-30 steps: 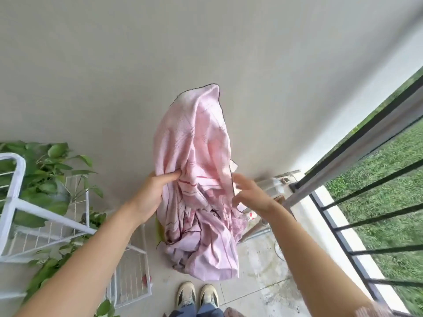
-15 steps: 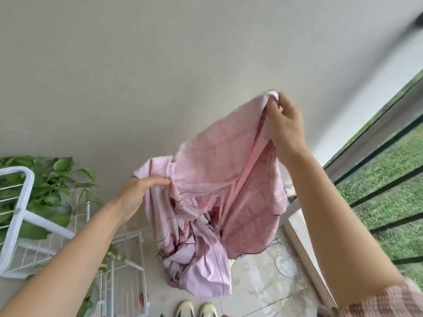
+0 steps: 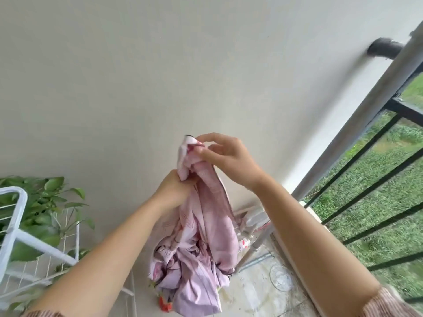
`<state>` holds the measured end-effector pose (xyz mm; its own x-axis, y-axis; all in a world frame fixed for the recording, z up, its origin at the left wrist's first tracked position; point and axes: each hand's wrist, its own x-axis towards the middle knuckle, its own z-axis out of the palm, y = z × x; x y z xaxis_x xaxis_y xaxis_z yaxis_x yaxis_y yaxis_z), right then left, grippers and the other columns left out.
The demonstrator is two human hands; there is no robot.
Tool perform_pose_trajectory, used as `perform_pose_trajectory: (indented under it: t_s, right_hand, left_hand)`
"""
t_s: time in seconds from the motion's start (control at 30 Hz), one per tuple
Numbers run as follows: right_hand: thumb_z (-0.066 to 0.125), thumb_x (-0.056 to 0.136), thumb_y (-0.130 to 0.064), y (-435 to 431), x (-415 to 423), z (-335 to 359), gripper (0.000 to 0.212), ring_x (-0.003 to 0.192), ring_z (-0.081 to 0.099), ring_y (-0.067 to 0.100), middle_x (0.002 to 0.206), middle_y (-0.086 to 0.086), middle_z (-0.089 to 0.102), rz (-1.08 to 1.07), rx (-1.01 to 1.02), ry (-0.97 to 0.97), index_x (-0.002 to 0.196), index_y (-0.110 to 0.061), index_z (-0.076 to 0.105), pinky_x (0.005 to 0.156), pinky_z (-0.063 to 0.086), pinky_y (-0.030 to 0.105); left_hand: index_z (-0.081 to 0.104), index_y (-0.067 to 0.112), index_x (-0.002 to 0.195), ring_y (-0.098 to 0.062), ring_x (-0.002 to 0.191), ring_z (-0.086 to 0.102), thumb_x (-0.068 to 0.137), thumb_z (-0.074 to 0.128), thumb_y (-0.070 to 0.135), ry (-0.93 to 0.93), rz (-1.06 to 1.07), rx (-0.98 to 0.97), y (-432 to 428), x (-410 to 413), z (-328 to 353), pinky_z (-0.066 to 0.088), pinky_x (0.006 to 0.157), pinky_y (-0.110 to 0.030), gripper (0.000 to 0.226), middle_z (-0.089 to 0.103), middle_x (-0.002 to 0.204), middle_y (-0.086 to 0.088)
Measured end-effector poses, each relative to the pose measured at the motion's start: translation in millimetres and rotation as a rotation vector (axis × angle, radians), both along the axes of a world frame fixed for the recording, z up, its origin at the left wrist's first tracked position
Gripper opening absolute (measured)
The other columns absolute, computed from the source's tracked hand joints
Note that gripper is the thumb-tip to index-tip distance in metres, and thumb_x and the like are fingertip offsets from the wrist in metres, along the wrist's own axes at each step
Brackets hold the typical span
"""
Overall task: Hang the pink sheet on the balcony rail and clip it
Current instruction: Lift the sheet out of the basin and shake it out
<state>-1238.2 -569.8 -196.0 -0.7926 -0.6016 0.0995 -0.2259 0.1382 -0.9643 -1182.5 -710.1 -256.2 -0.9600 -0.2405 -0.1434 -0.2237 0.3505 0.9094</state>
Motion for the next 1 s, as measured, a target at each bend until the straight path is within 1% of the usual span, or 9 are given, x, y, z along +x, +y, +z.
perform_pose_trajectory:
  t_s: [0.13, 0.2, 0.3, 0.4, 0.53, 0.67, 0.73, 0.87, 1.0]
  right_hand:
    - [0.085, 0.067, -0.023, 39.4, -3.4, -57.9, 0.083, 0.123, 0.047, 0.01, 0.133, -0.007, 0.054, 0.049, 0.368, -0.104, 0.138, -0.027, 0.042, 0.102, 0.044, 0.028]
    - [0.086, 0.067, -0.028, 48.4, 4.1, -93.4, 0.089, 0.124, 0.046, 0.013, 0.135, -0.01, 0.047, 0.118, 0.599, -0.137, 0.141, -0.023, 0.037, 0.098, 0.043, 0.016]
    - [0.078, 0.074, -0.04, 51.9, 14.6, -148.8, 0.08, 0.125, 0.047, 0.018, 0.137, -0.004, 0.047, 0.055, 0.777, -0.16, 0.14, -0.013, 0.042, 0.108, 0.035, 0.028]
    - [0.062, 0.088, -0.042, 54.3, 19.2, -181.4, 0.046, 0.104, 0.063, 0.026, 0.117, 0.007, 0.066, -0.016, 0.72, -0.201, 0.121, -0.01, 0.063, 0.097, 0.047, 0.04]
    - [0.05, 0.096, -0.039, 65.6, 3.2, -143.9, 0.042, 0.068, 0.057, 0.027, 0.078, 0.014, 0.061, -0.126, 0.502, -0.219, 0.1, 0.0, 0.065, 0.07, 0.048, 0.037]
    - [0.049, 0.098, -0.023, 76.6, -17.1, -14.2, 0.022, 0.075, 0.062, 0.014, 0.084, 0.006, 0.065, -0.273, -0.104, -0.108, 0.085, -0.015, 0.065, 0.069, 0.051, 0.028]
    - [0.052, 0.096, -0.023, 69.4, -18.7, 46.2, 0.019, 0.077, 0.057, 0.018, 0.084, 0.01, 0.059, -0.226, -0.262, 0.027, 0.084, -0.013, 0.064, 0.066, 0.047, 0.031]
    - [0.052, 0.096, -0.014, 28.1, -14.6, 75.6, 0.023, 0.057, 0.049, 0.007, 0.062, -0.007, 0.053, -0.121, -0.121, 0.163, 0.074, -0.018, 0.058, 0.048, 0.037, 0.018]
    - [0.054, 0.096, -0.016, 16.5, -8.9, 52.3, 0.016, 0.068, 0.061, 0.012, 0.078, 0.005, 0.065, 0.057, -0.104, 0.015, 0.092, -0.005, 0.065, 0.062, 0.049, 0.023]
  left_hand:
    - [0.067, 0.007, 0.086, -0.013, 0.082, 0.065, 0.078, 0.055, 0.016, 0.043, -0.016, 0.066, -14.0, 7.1, 13.6, 0.054, 0.078, -0.039, 0.017, 0.074, 0.09, -0.009]
    - [0.067, 0.006, 0.089, -0.013, 0.086, 0.068, 0.07, 0.054, 0.018, 0.08, -0.026, 0.099, -12.5, 9.6, 24.3, 0.055, 0.083, -0.041, 0.026, 0.074, 0.094, -0.009]
    - [0.069, 0.01, 0.093, -0.012, 0.091, 0.069, 0.069, 0.054, 0.017, 0.154, 0.015, 0.169, -9.0, 7.9, 44.4, 0.054, 0.084, -0.036, 0.029, 0.075, 0.095, -0.002]
    - [0.07, 0.012, 0.097, -0.018, 0.099, 0.068, 0.073, 0.055, 0.011, 0.253, 0.061, 0.298, -10.5, 4.5, 65.6, 0.054, 0.087, -0.036, 0.028, 0.074, 0.1, -0.005]
    - [0.065, 0.008, 0.108, -0.014, 0.102, 0.067, 0.09, 0.053, 0.006, 0.379, 0.116, 0.331, -29.7, -4.7, 89.8, 0.054, 0.089, -0.031, 0.022, 0.072, 0.106, -0.005]
    - [0.065, 0.017, 0.104, -0.013, 0.103, 0.066, 0.09, 0.055, 0.014, 0.418, 0.245, 0.334, -57.1, -9.1, 90.3, 0.05, 0.097, -0.036, 0.017, 0.071, 0.106, 0.0]
    - [0.064, 0.022, 0.094, -0.006, 0.092, 0.067, 0.083, 0.054, 0.016, 0.385, 0.174, 0.309, -57.2, -3.7, 81.3, 0.054, 0.086, -0.028, 0.016, 0.072, 0.092, 0.008]
    - [0.059, 0.019, 0.074, -0.005, 0.07, 0.06, 0.071, 0.061, 0.013, 0.144, -0.166, 0.022, -18.2, 11.5, 68.0, 0.048, 0.056, -0.012, 0.007, 0.065, 0.065, 0.012]
    - [0.066, 0.02, 0.072, -0.001, 0.061, 0.063, 0.074, 0.073, 0.026, 0.096, -0.134, 0.01, 9.0, 5.9, 59.0, 0.049, 0.058, -0.011, 0.01, 0.067, 0.058, 0.016]
